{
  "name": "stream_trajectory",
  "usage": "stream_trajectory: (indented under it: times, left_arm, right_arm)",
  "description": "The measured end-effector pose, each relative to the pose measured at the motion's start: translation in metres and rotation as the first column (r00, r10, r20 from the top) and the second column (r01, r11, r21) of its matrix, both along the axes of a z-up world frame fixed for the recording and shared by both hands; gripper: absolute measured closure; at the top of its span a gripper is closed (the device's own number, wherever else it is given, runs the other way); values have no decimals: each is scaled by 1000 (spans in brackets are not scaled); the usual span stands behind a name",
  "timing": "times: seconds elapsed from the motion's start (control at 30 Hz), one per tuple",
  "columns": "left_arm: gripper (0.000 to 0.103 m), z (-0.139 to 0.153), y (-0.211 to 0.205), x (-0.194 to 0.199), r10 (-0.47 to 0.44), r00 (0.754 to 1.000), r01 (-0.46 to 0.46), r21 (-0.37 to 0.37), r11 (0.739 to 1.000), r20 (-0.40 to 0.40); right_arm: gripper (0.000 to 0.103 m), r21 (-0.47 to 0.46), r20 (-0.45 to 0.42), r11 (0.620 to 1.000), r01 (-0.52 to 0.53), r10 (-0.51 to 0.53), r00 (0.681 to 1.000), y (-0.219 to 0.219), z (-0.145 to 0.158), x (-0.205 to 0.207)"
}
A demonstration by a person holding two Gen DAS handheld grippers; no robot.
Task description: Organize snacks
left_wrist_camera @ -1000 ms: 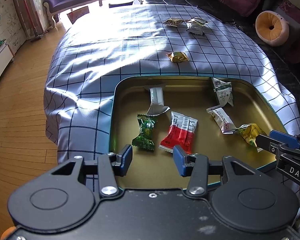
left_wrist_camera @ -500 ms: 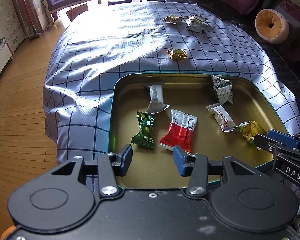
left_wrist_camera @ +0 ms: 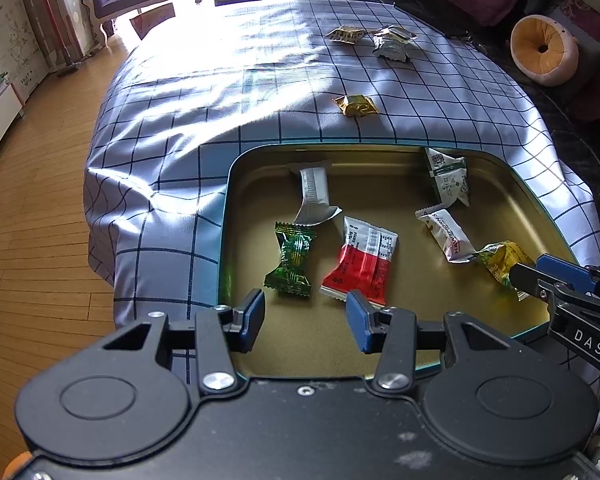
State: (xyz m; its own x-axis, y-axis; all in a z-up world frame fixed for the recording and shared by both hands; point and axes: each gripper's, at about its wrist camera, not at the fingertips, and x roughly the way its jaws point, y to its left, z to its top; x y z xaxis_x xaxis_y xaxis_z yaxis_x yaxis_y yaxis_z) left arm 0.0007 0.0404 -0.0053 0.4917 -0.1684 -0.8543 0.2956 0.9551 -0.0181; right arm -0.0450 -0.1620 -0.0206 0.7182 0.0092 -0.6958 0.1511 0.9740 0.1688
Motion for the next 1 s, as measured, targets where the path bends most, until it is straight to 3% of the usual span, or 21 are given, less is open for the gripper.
stream_trajectory:
  times: [0.77,1.0]
  left_arm:
    - [57,12,8,5,-17,1000,16,-57,998,-16]
    - [57,18,5,2,-45,998,47,-39,998,46]
  right_arm:
    - [59,122,-48,991,59,-54,997,-26,-8,10]
    - [59,116,-9,992,41,-40,999,-25,-3,8]
